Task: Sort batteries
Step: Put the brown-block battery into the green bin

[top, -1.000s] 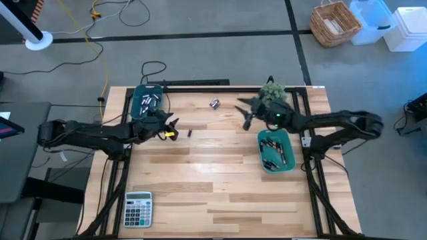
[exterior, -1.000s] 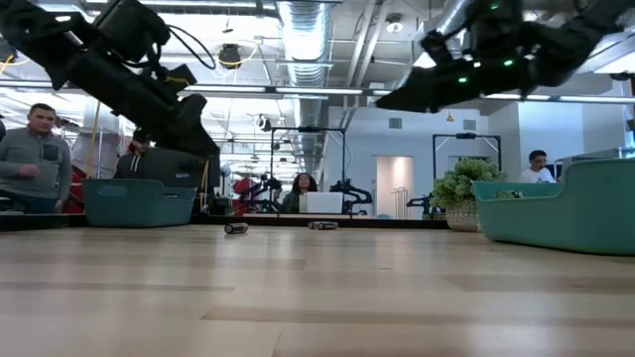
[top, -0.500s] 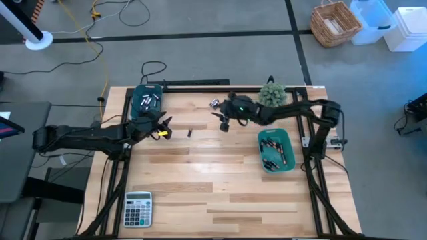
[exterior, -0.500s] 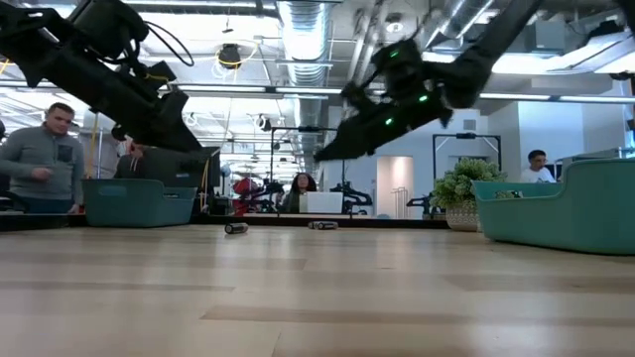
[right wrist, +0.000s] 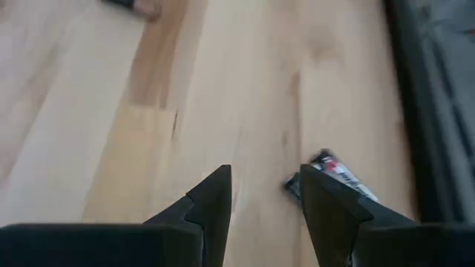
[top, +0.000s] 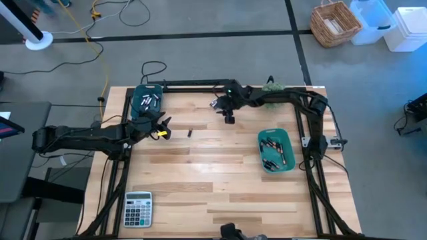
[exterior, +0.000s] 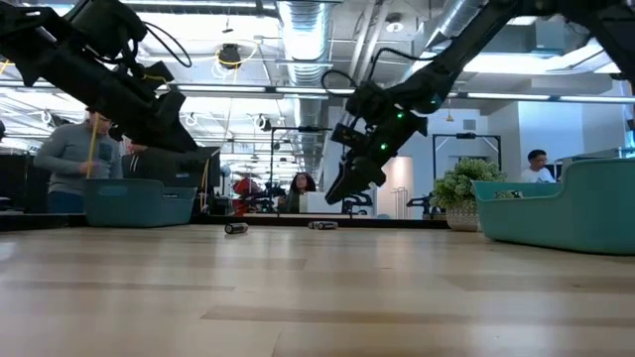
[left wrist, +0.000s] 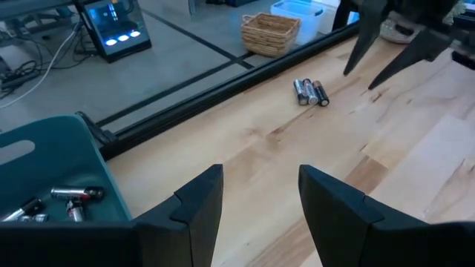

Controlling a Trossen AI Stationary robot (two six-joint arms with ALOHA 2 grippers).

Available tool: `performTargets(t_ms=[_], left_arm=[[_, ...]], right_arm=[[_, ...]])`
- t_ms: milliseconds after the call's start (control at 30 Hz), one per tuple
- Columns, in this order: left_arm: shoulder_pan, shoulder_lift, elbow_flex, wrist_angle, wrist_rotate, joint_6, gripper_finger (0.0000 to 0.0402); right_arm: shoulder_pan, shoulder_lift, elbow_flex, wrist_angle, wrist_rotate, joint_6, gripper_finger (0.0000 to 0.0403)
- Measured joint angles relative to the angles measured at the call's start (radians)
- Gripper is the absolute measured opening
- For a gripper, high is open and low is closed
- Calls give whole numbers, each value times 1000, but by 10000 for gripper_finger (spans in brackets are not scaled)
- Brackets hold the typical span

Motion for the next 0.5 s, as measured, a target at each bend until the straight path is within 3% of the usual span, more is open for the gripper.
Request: performTargets(t_ms=[267,500], left_arm=[[0,0,0,0,0,-5,170],[0,0,0,0,0,-5,170]], right_arm=[[4,125,193,-189,-4,-125,171],[-21,146,242,-228,1,-189,171]])
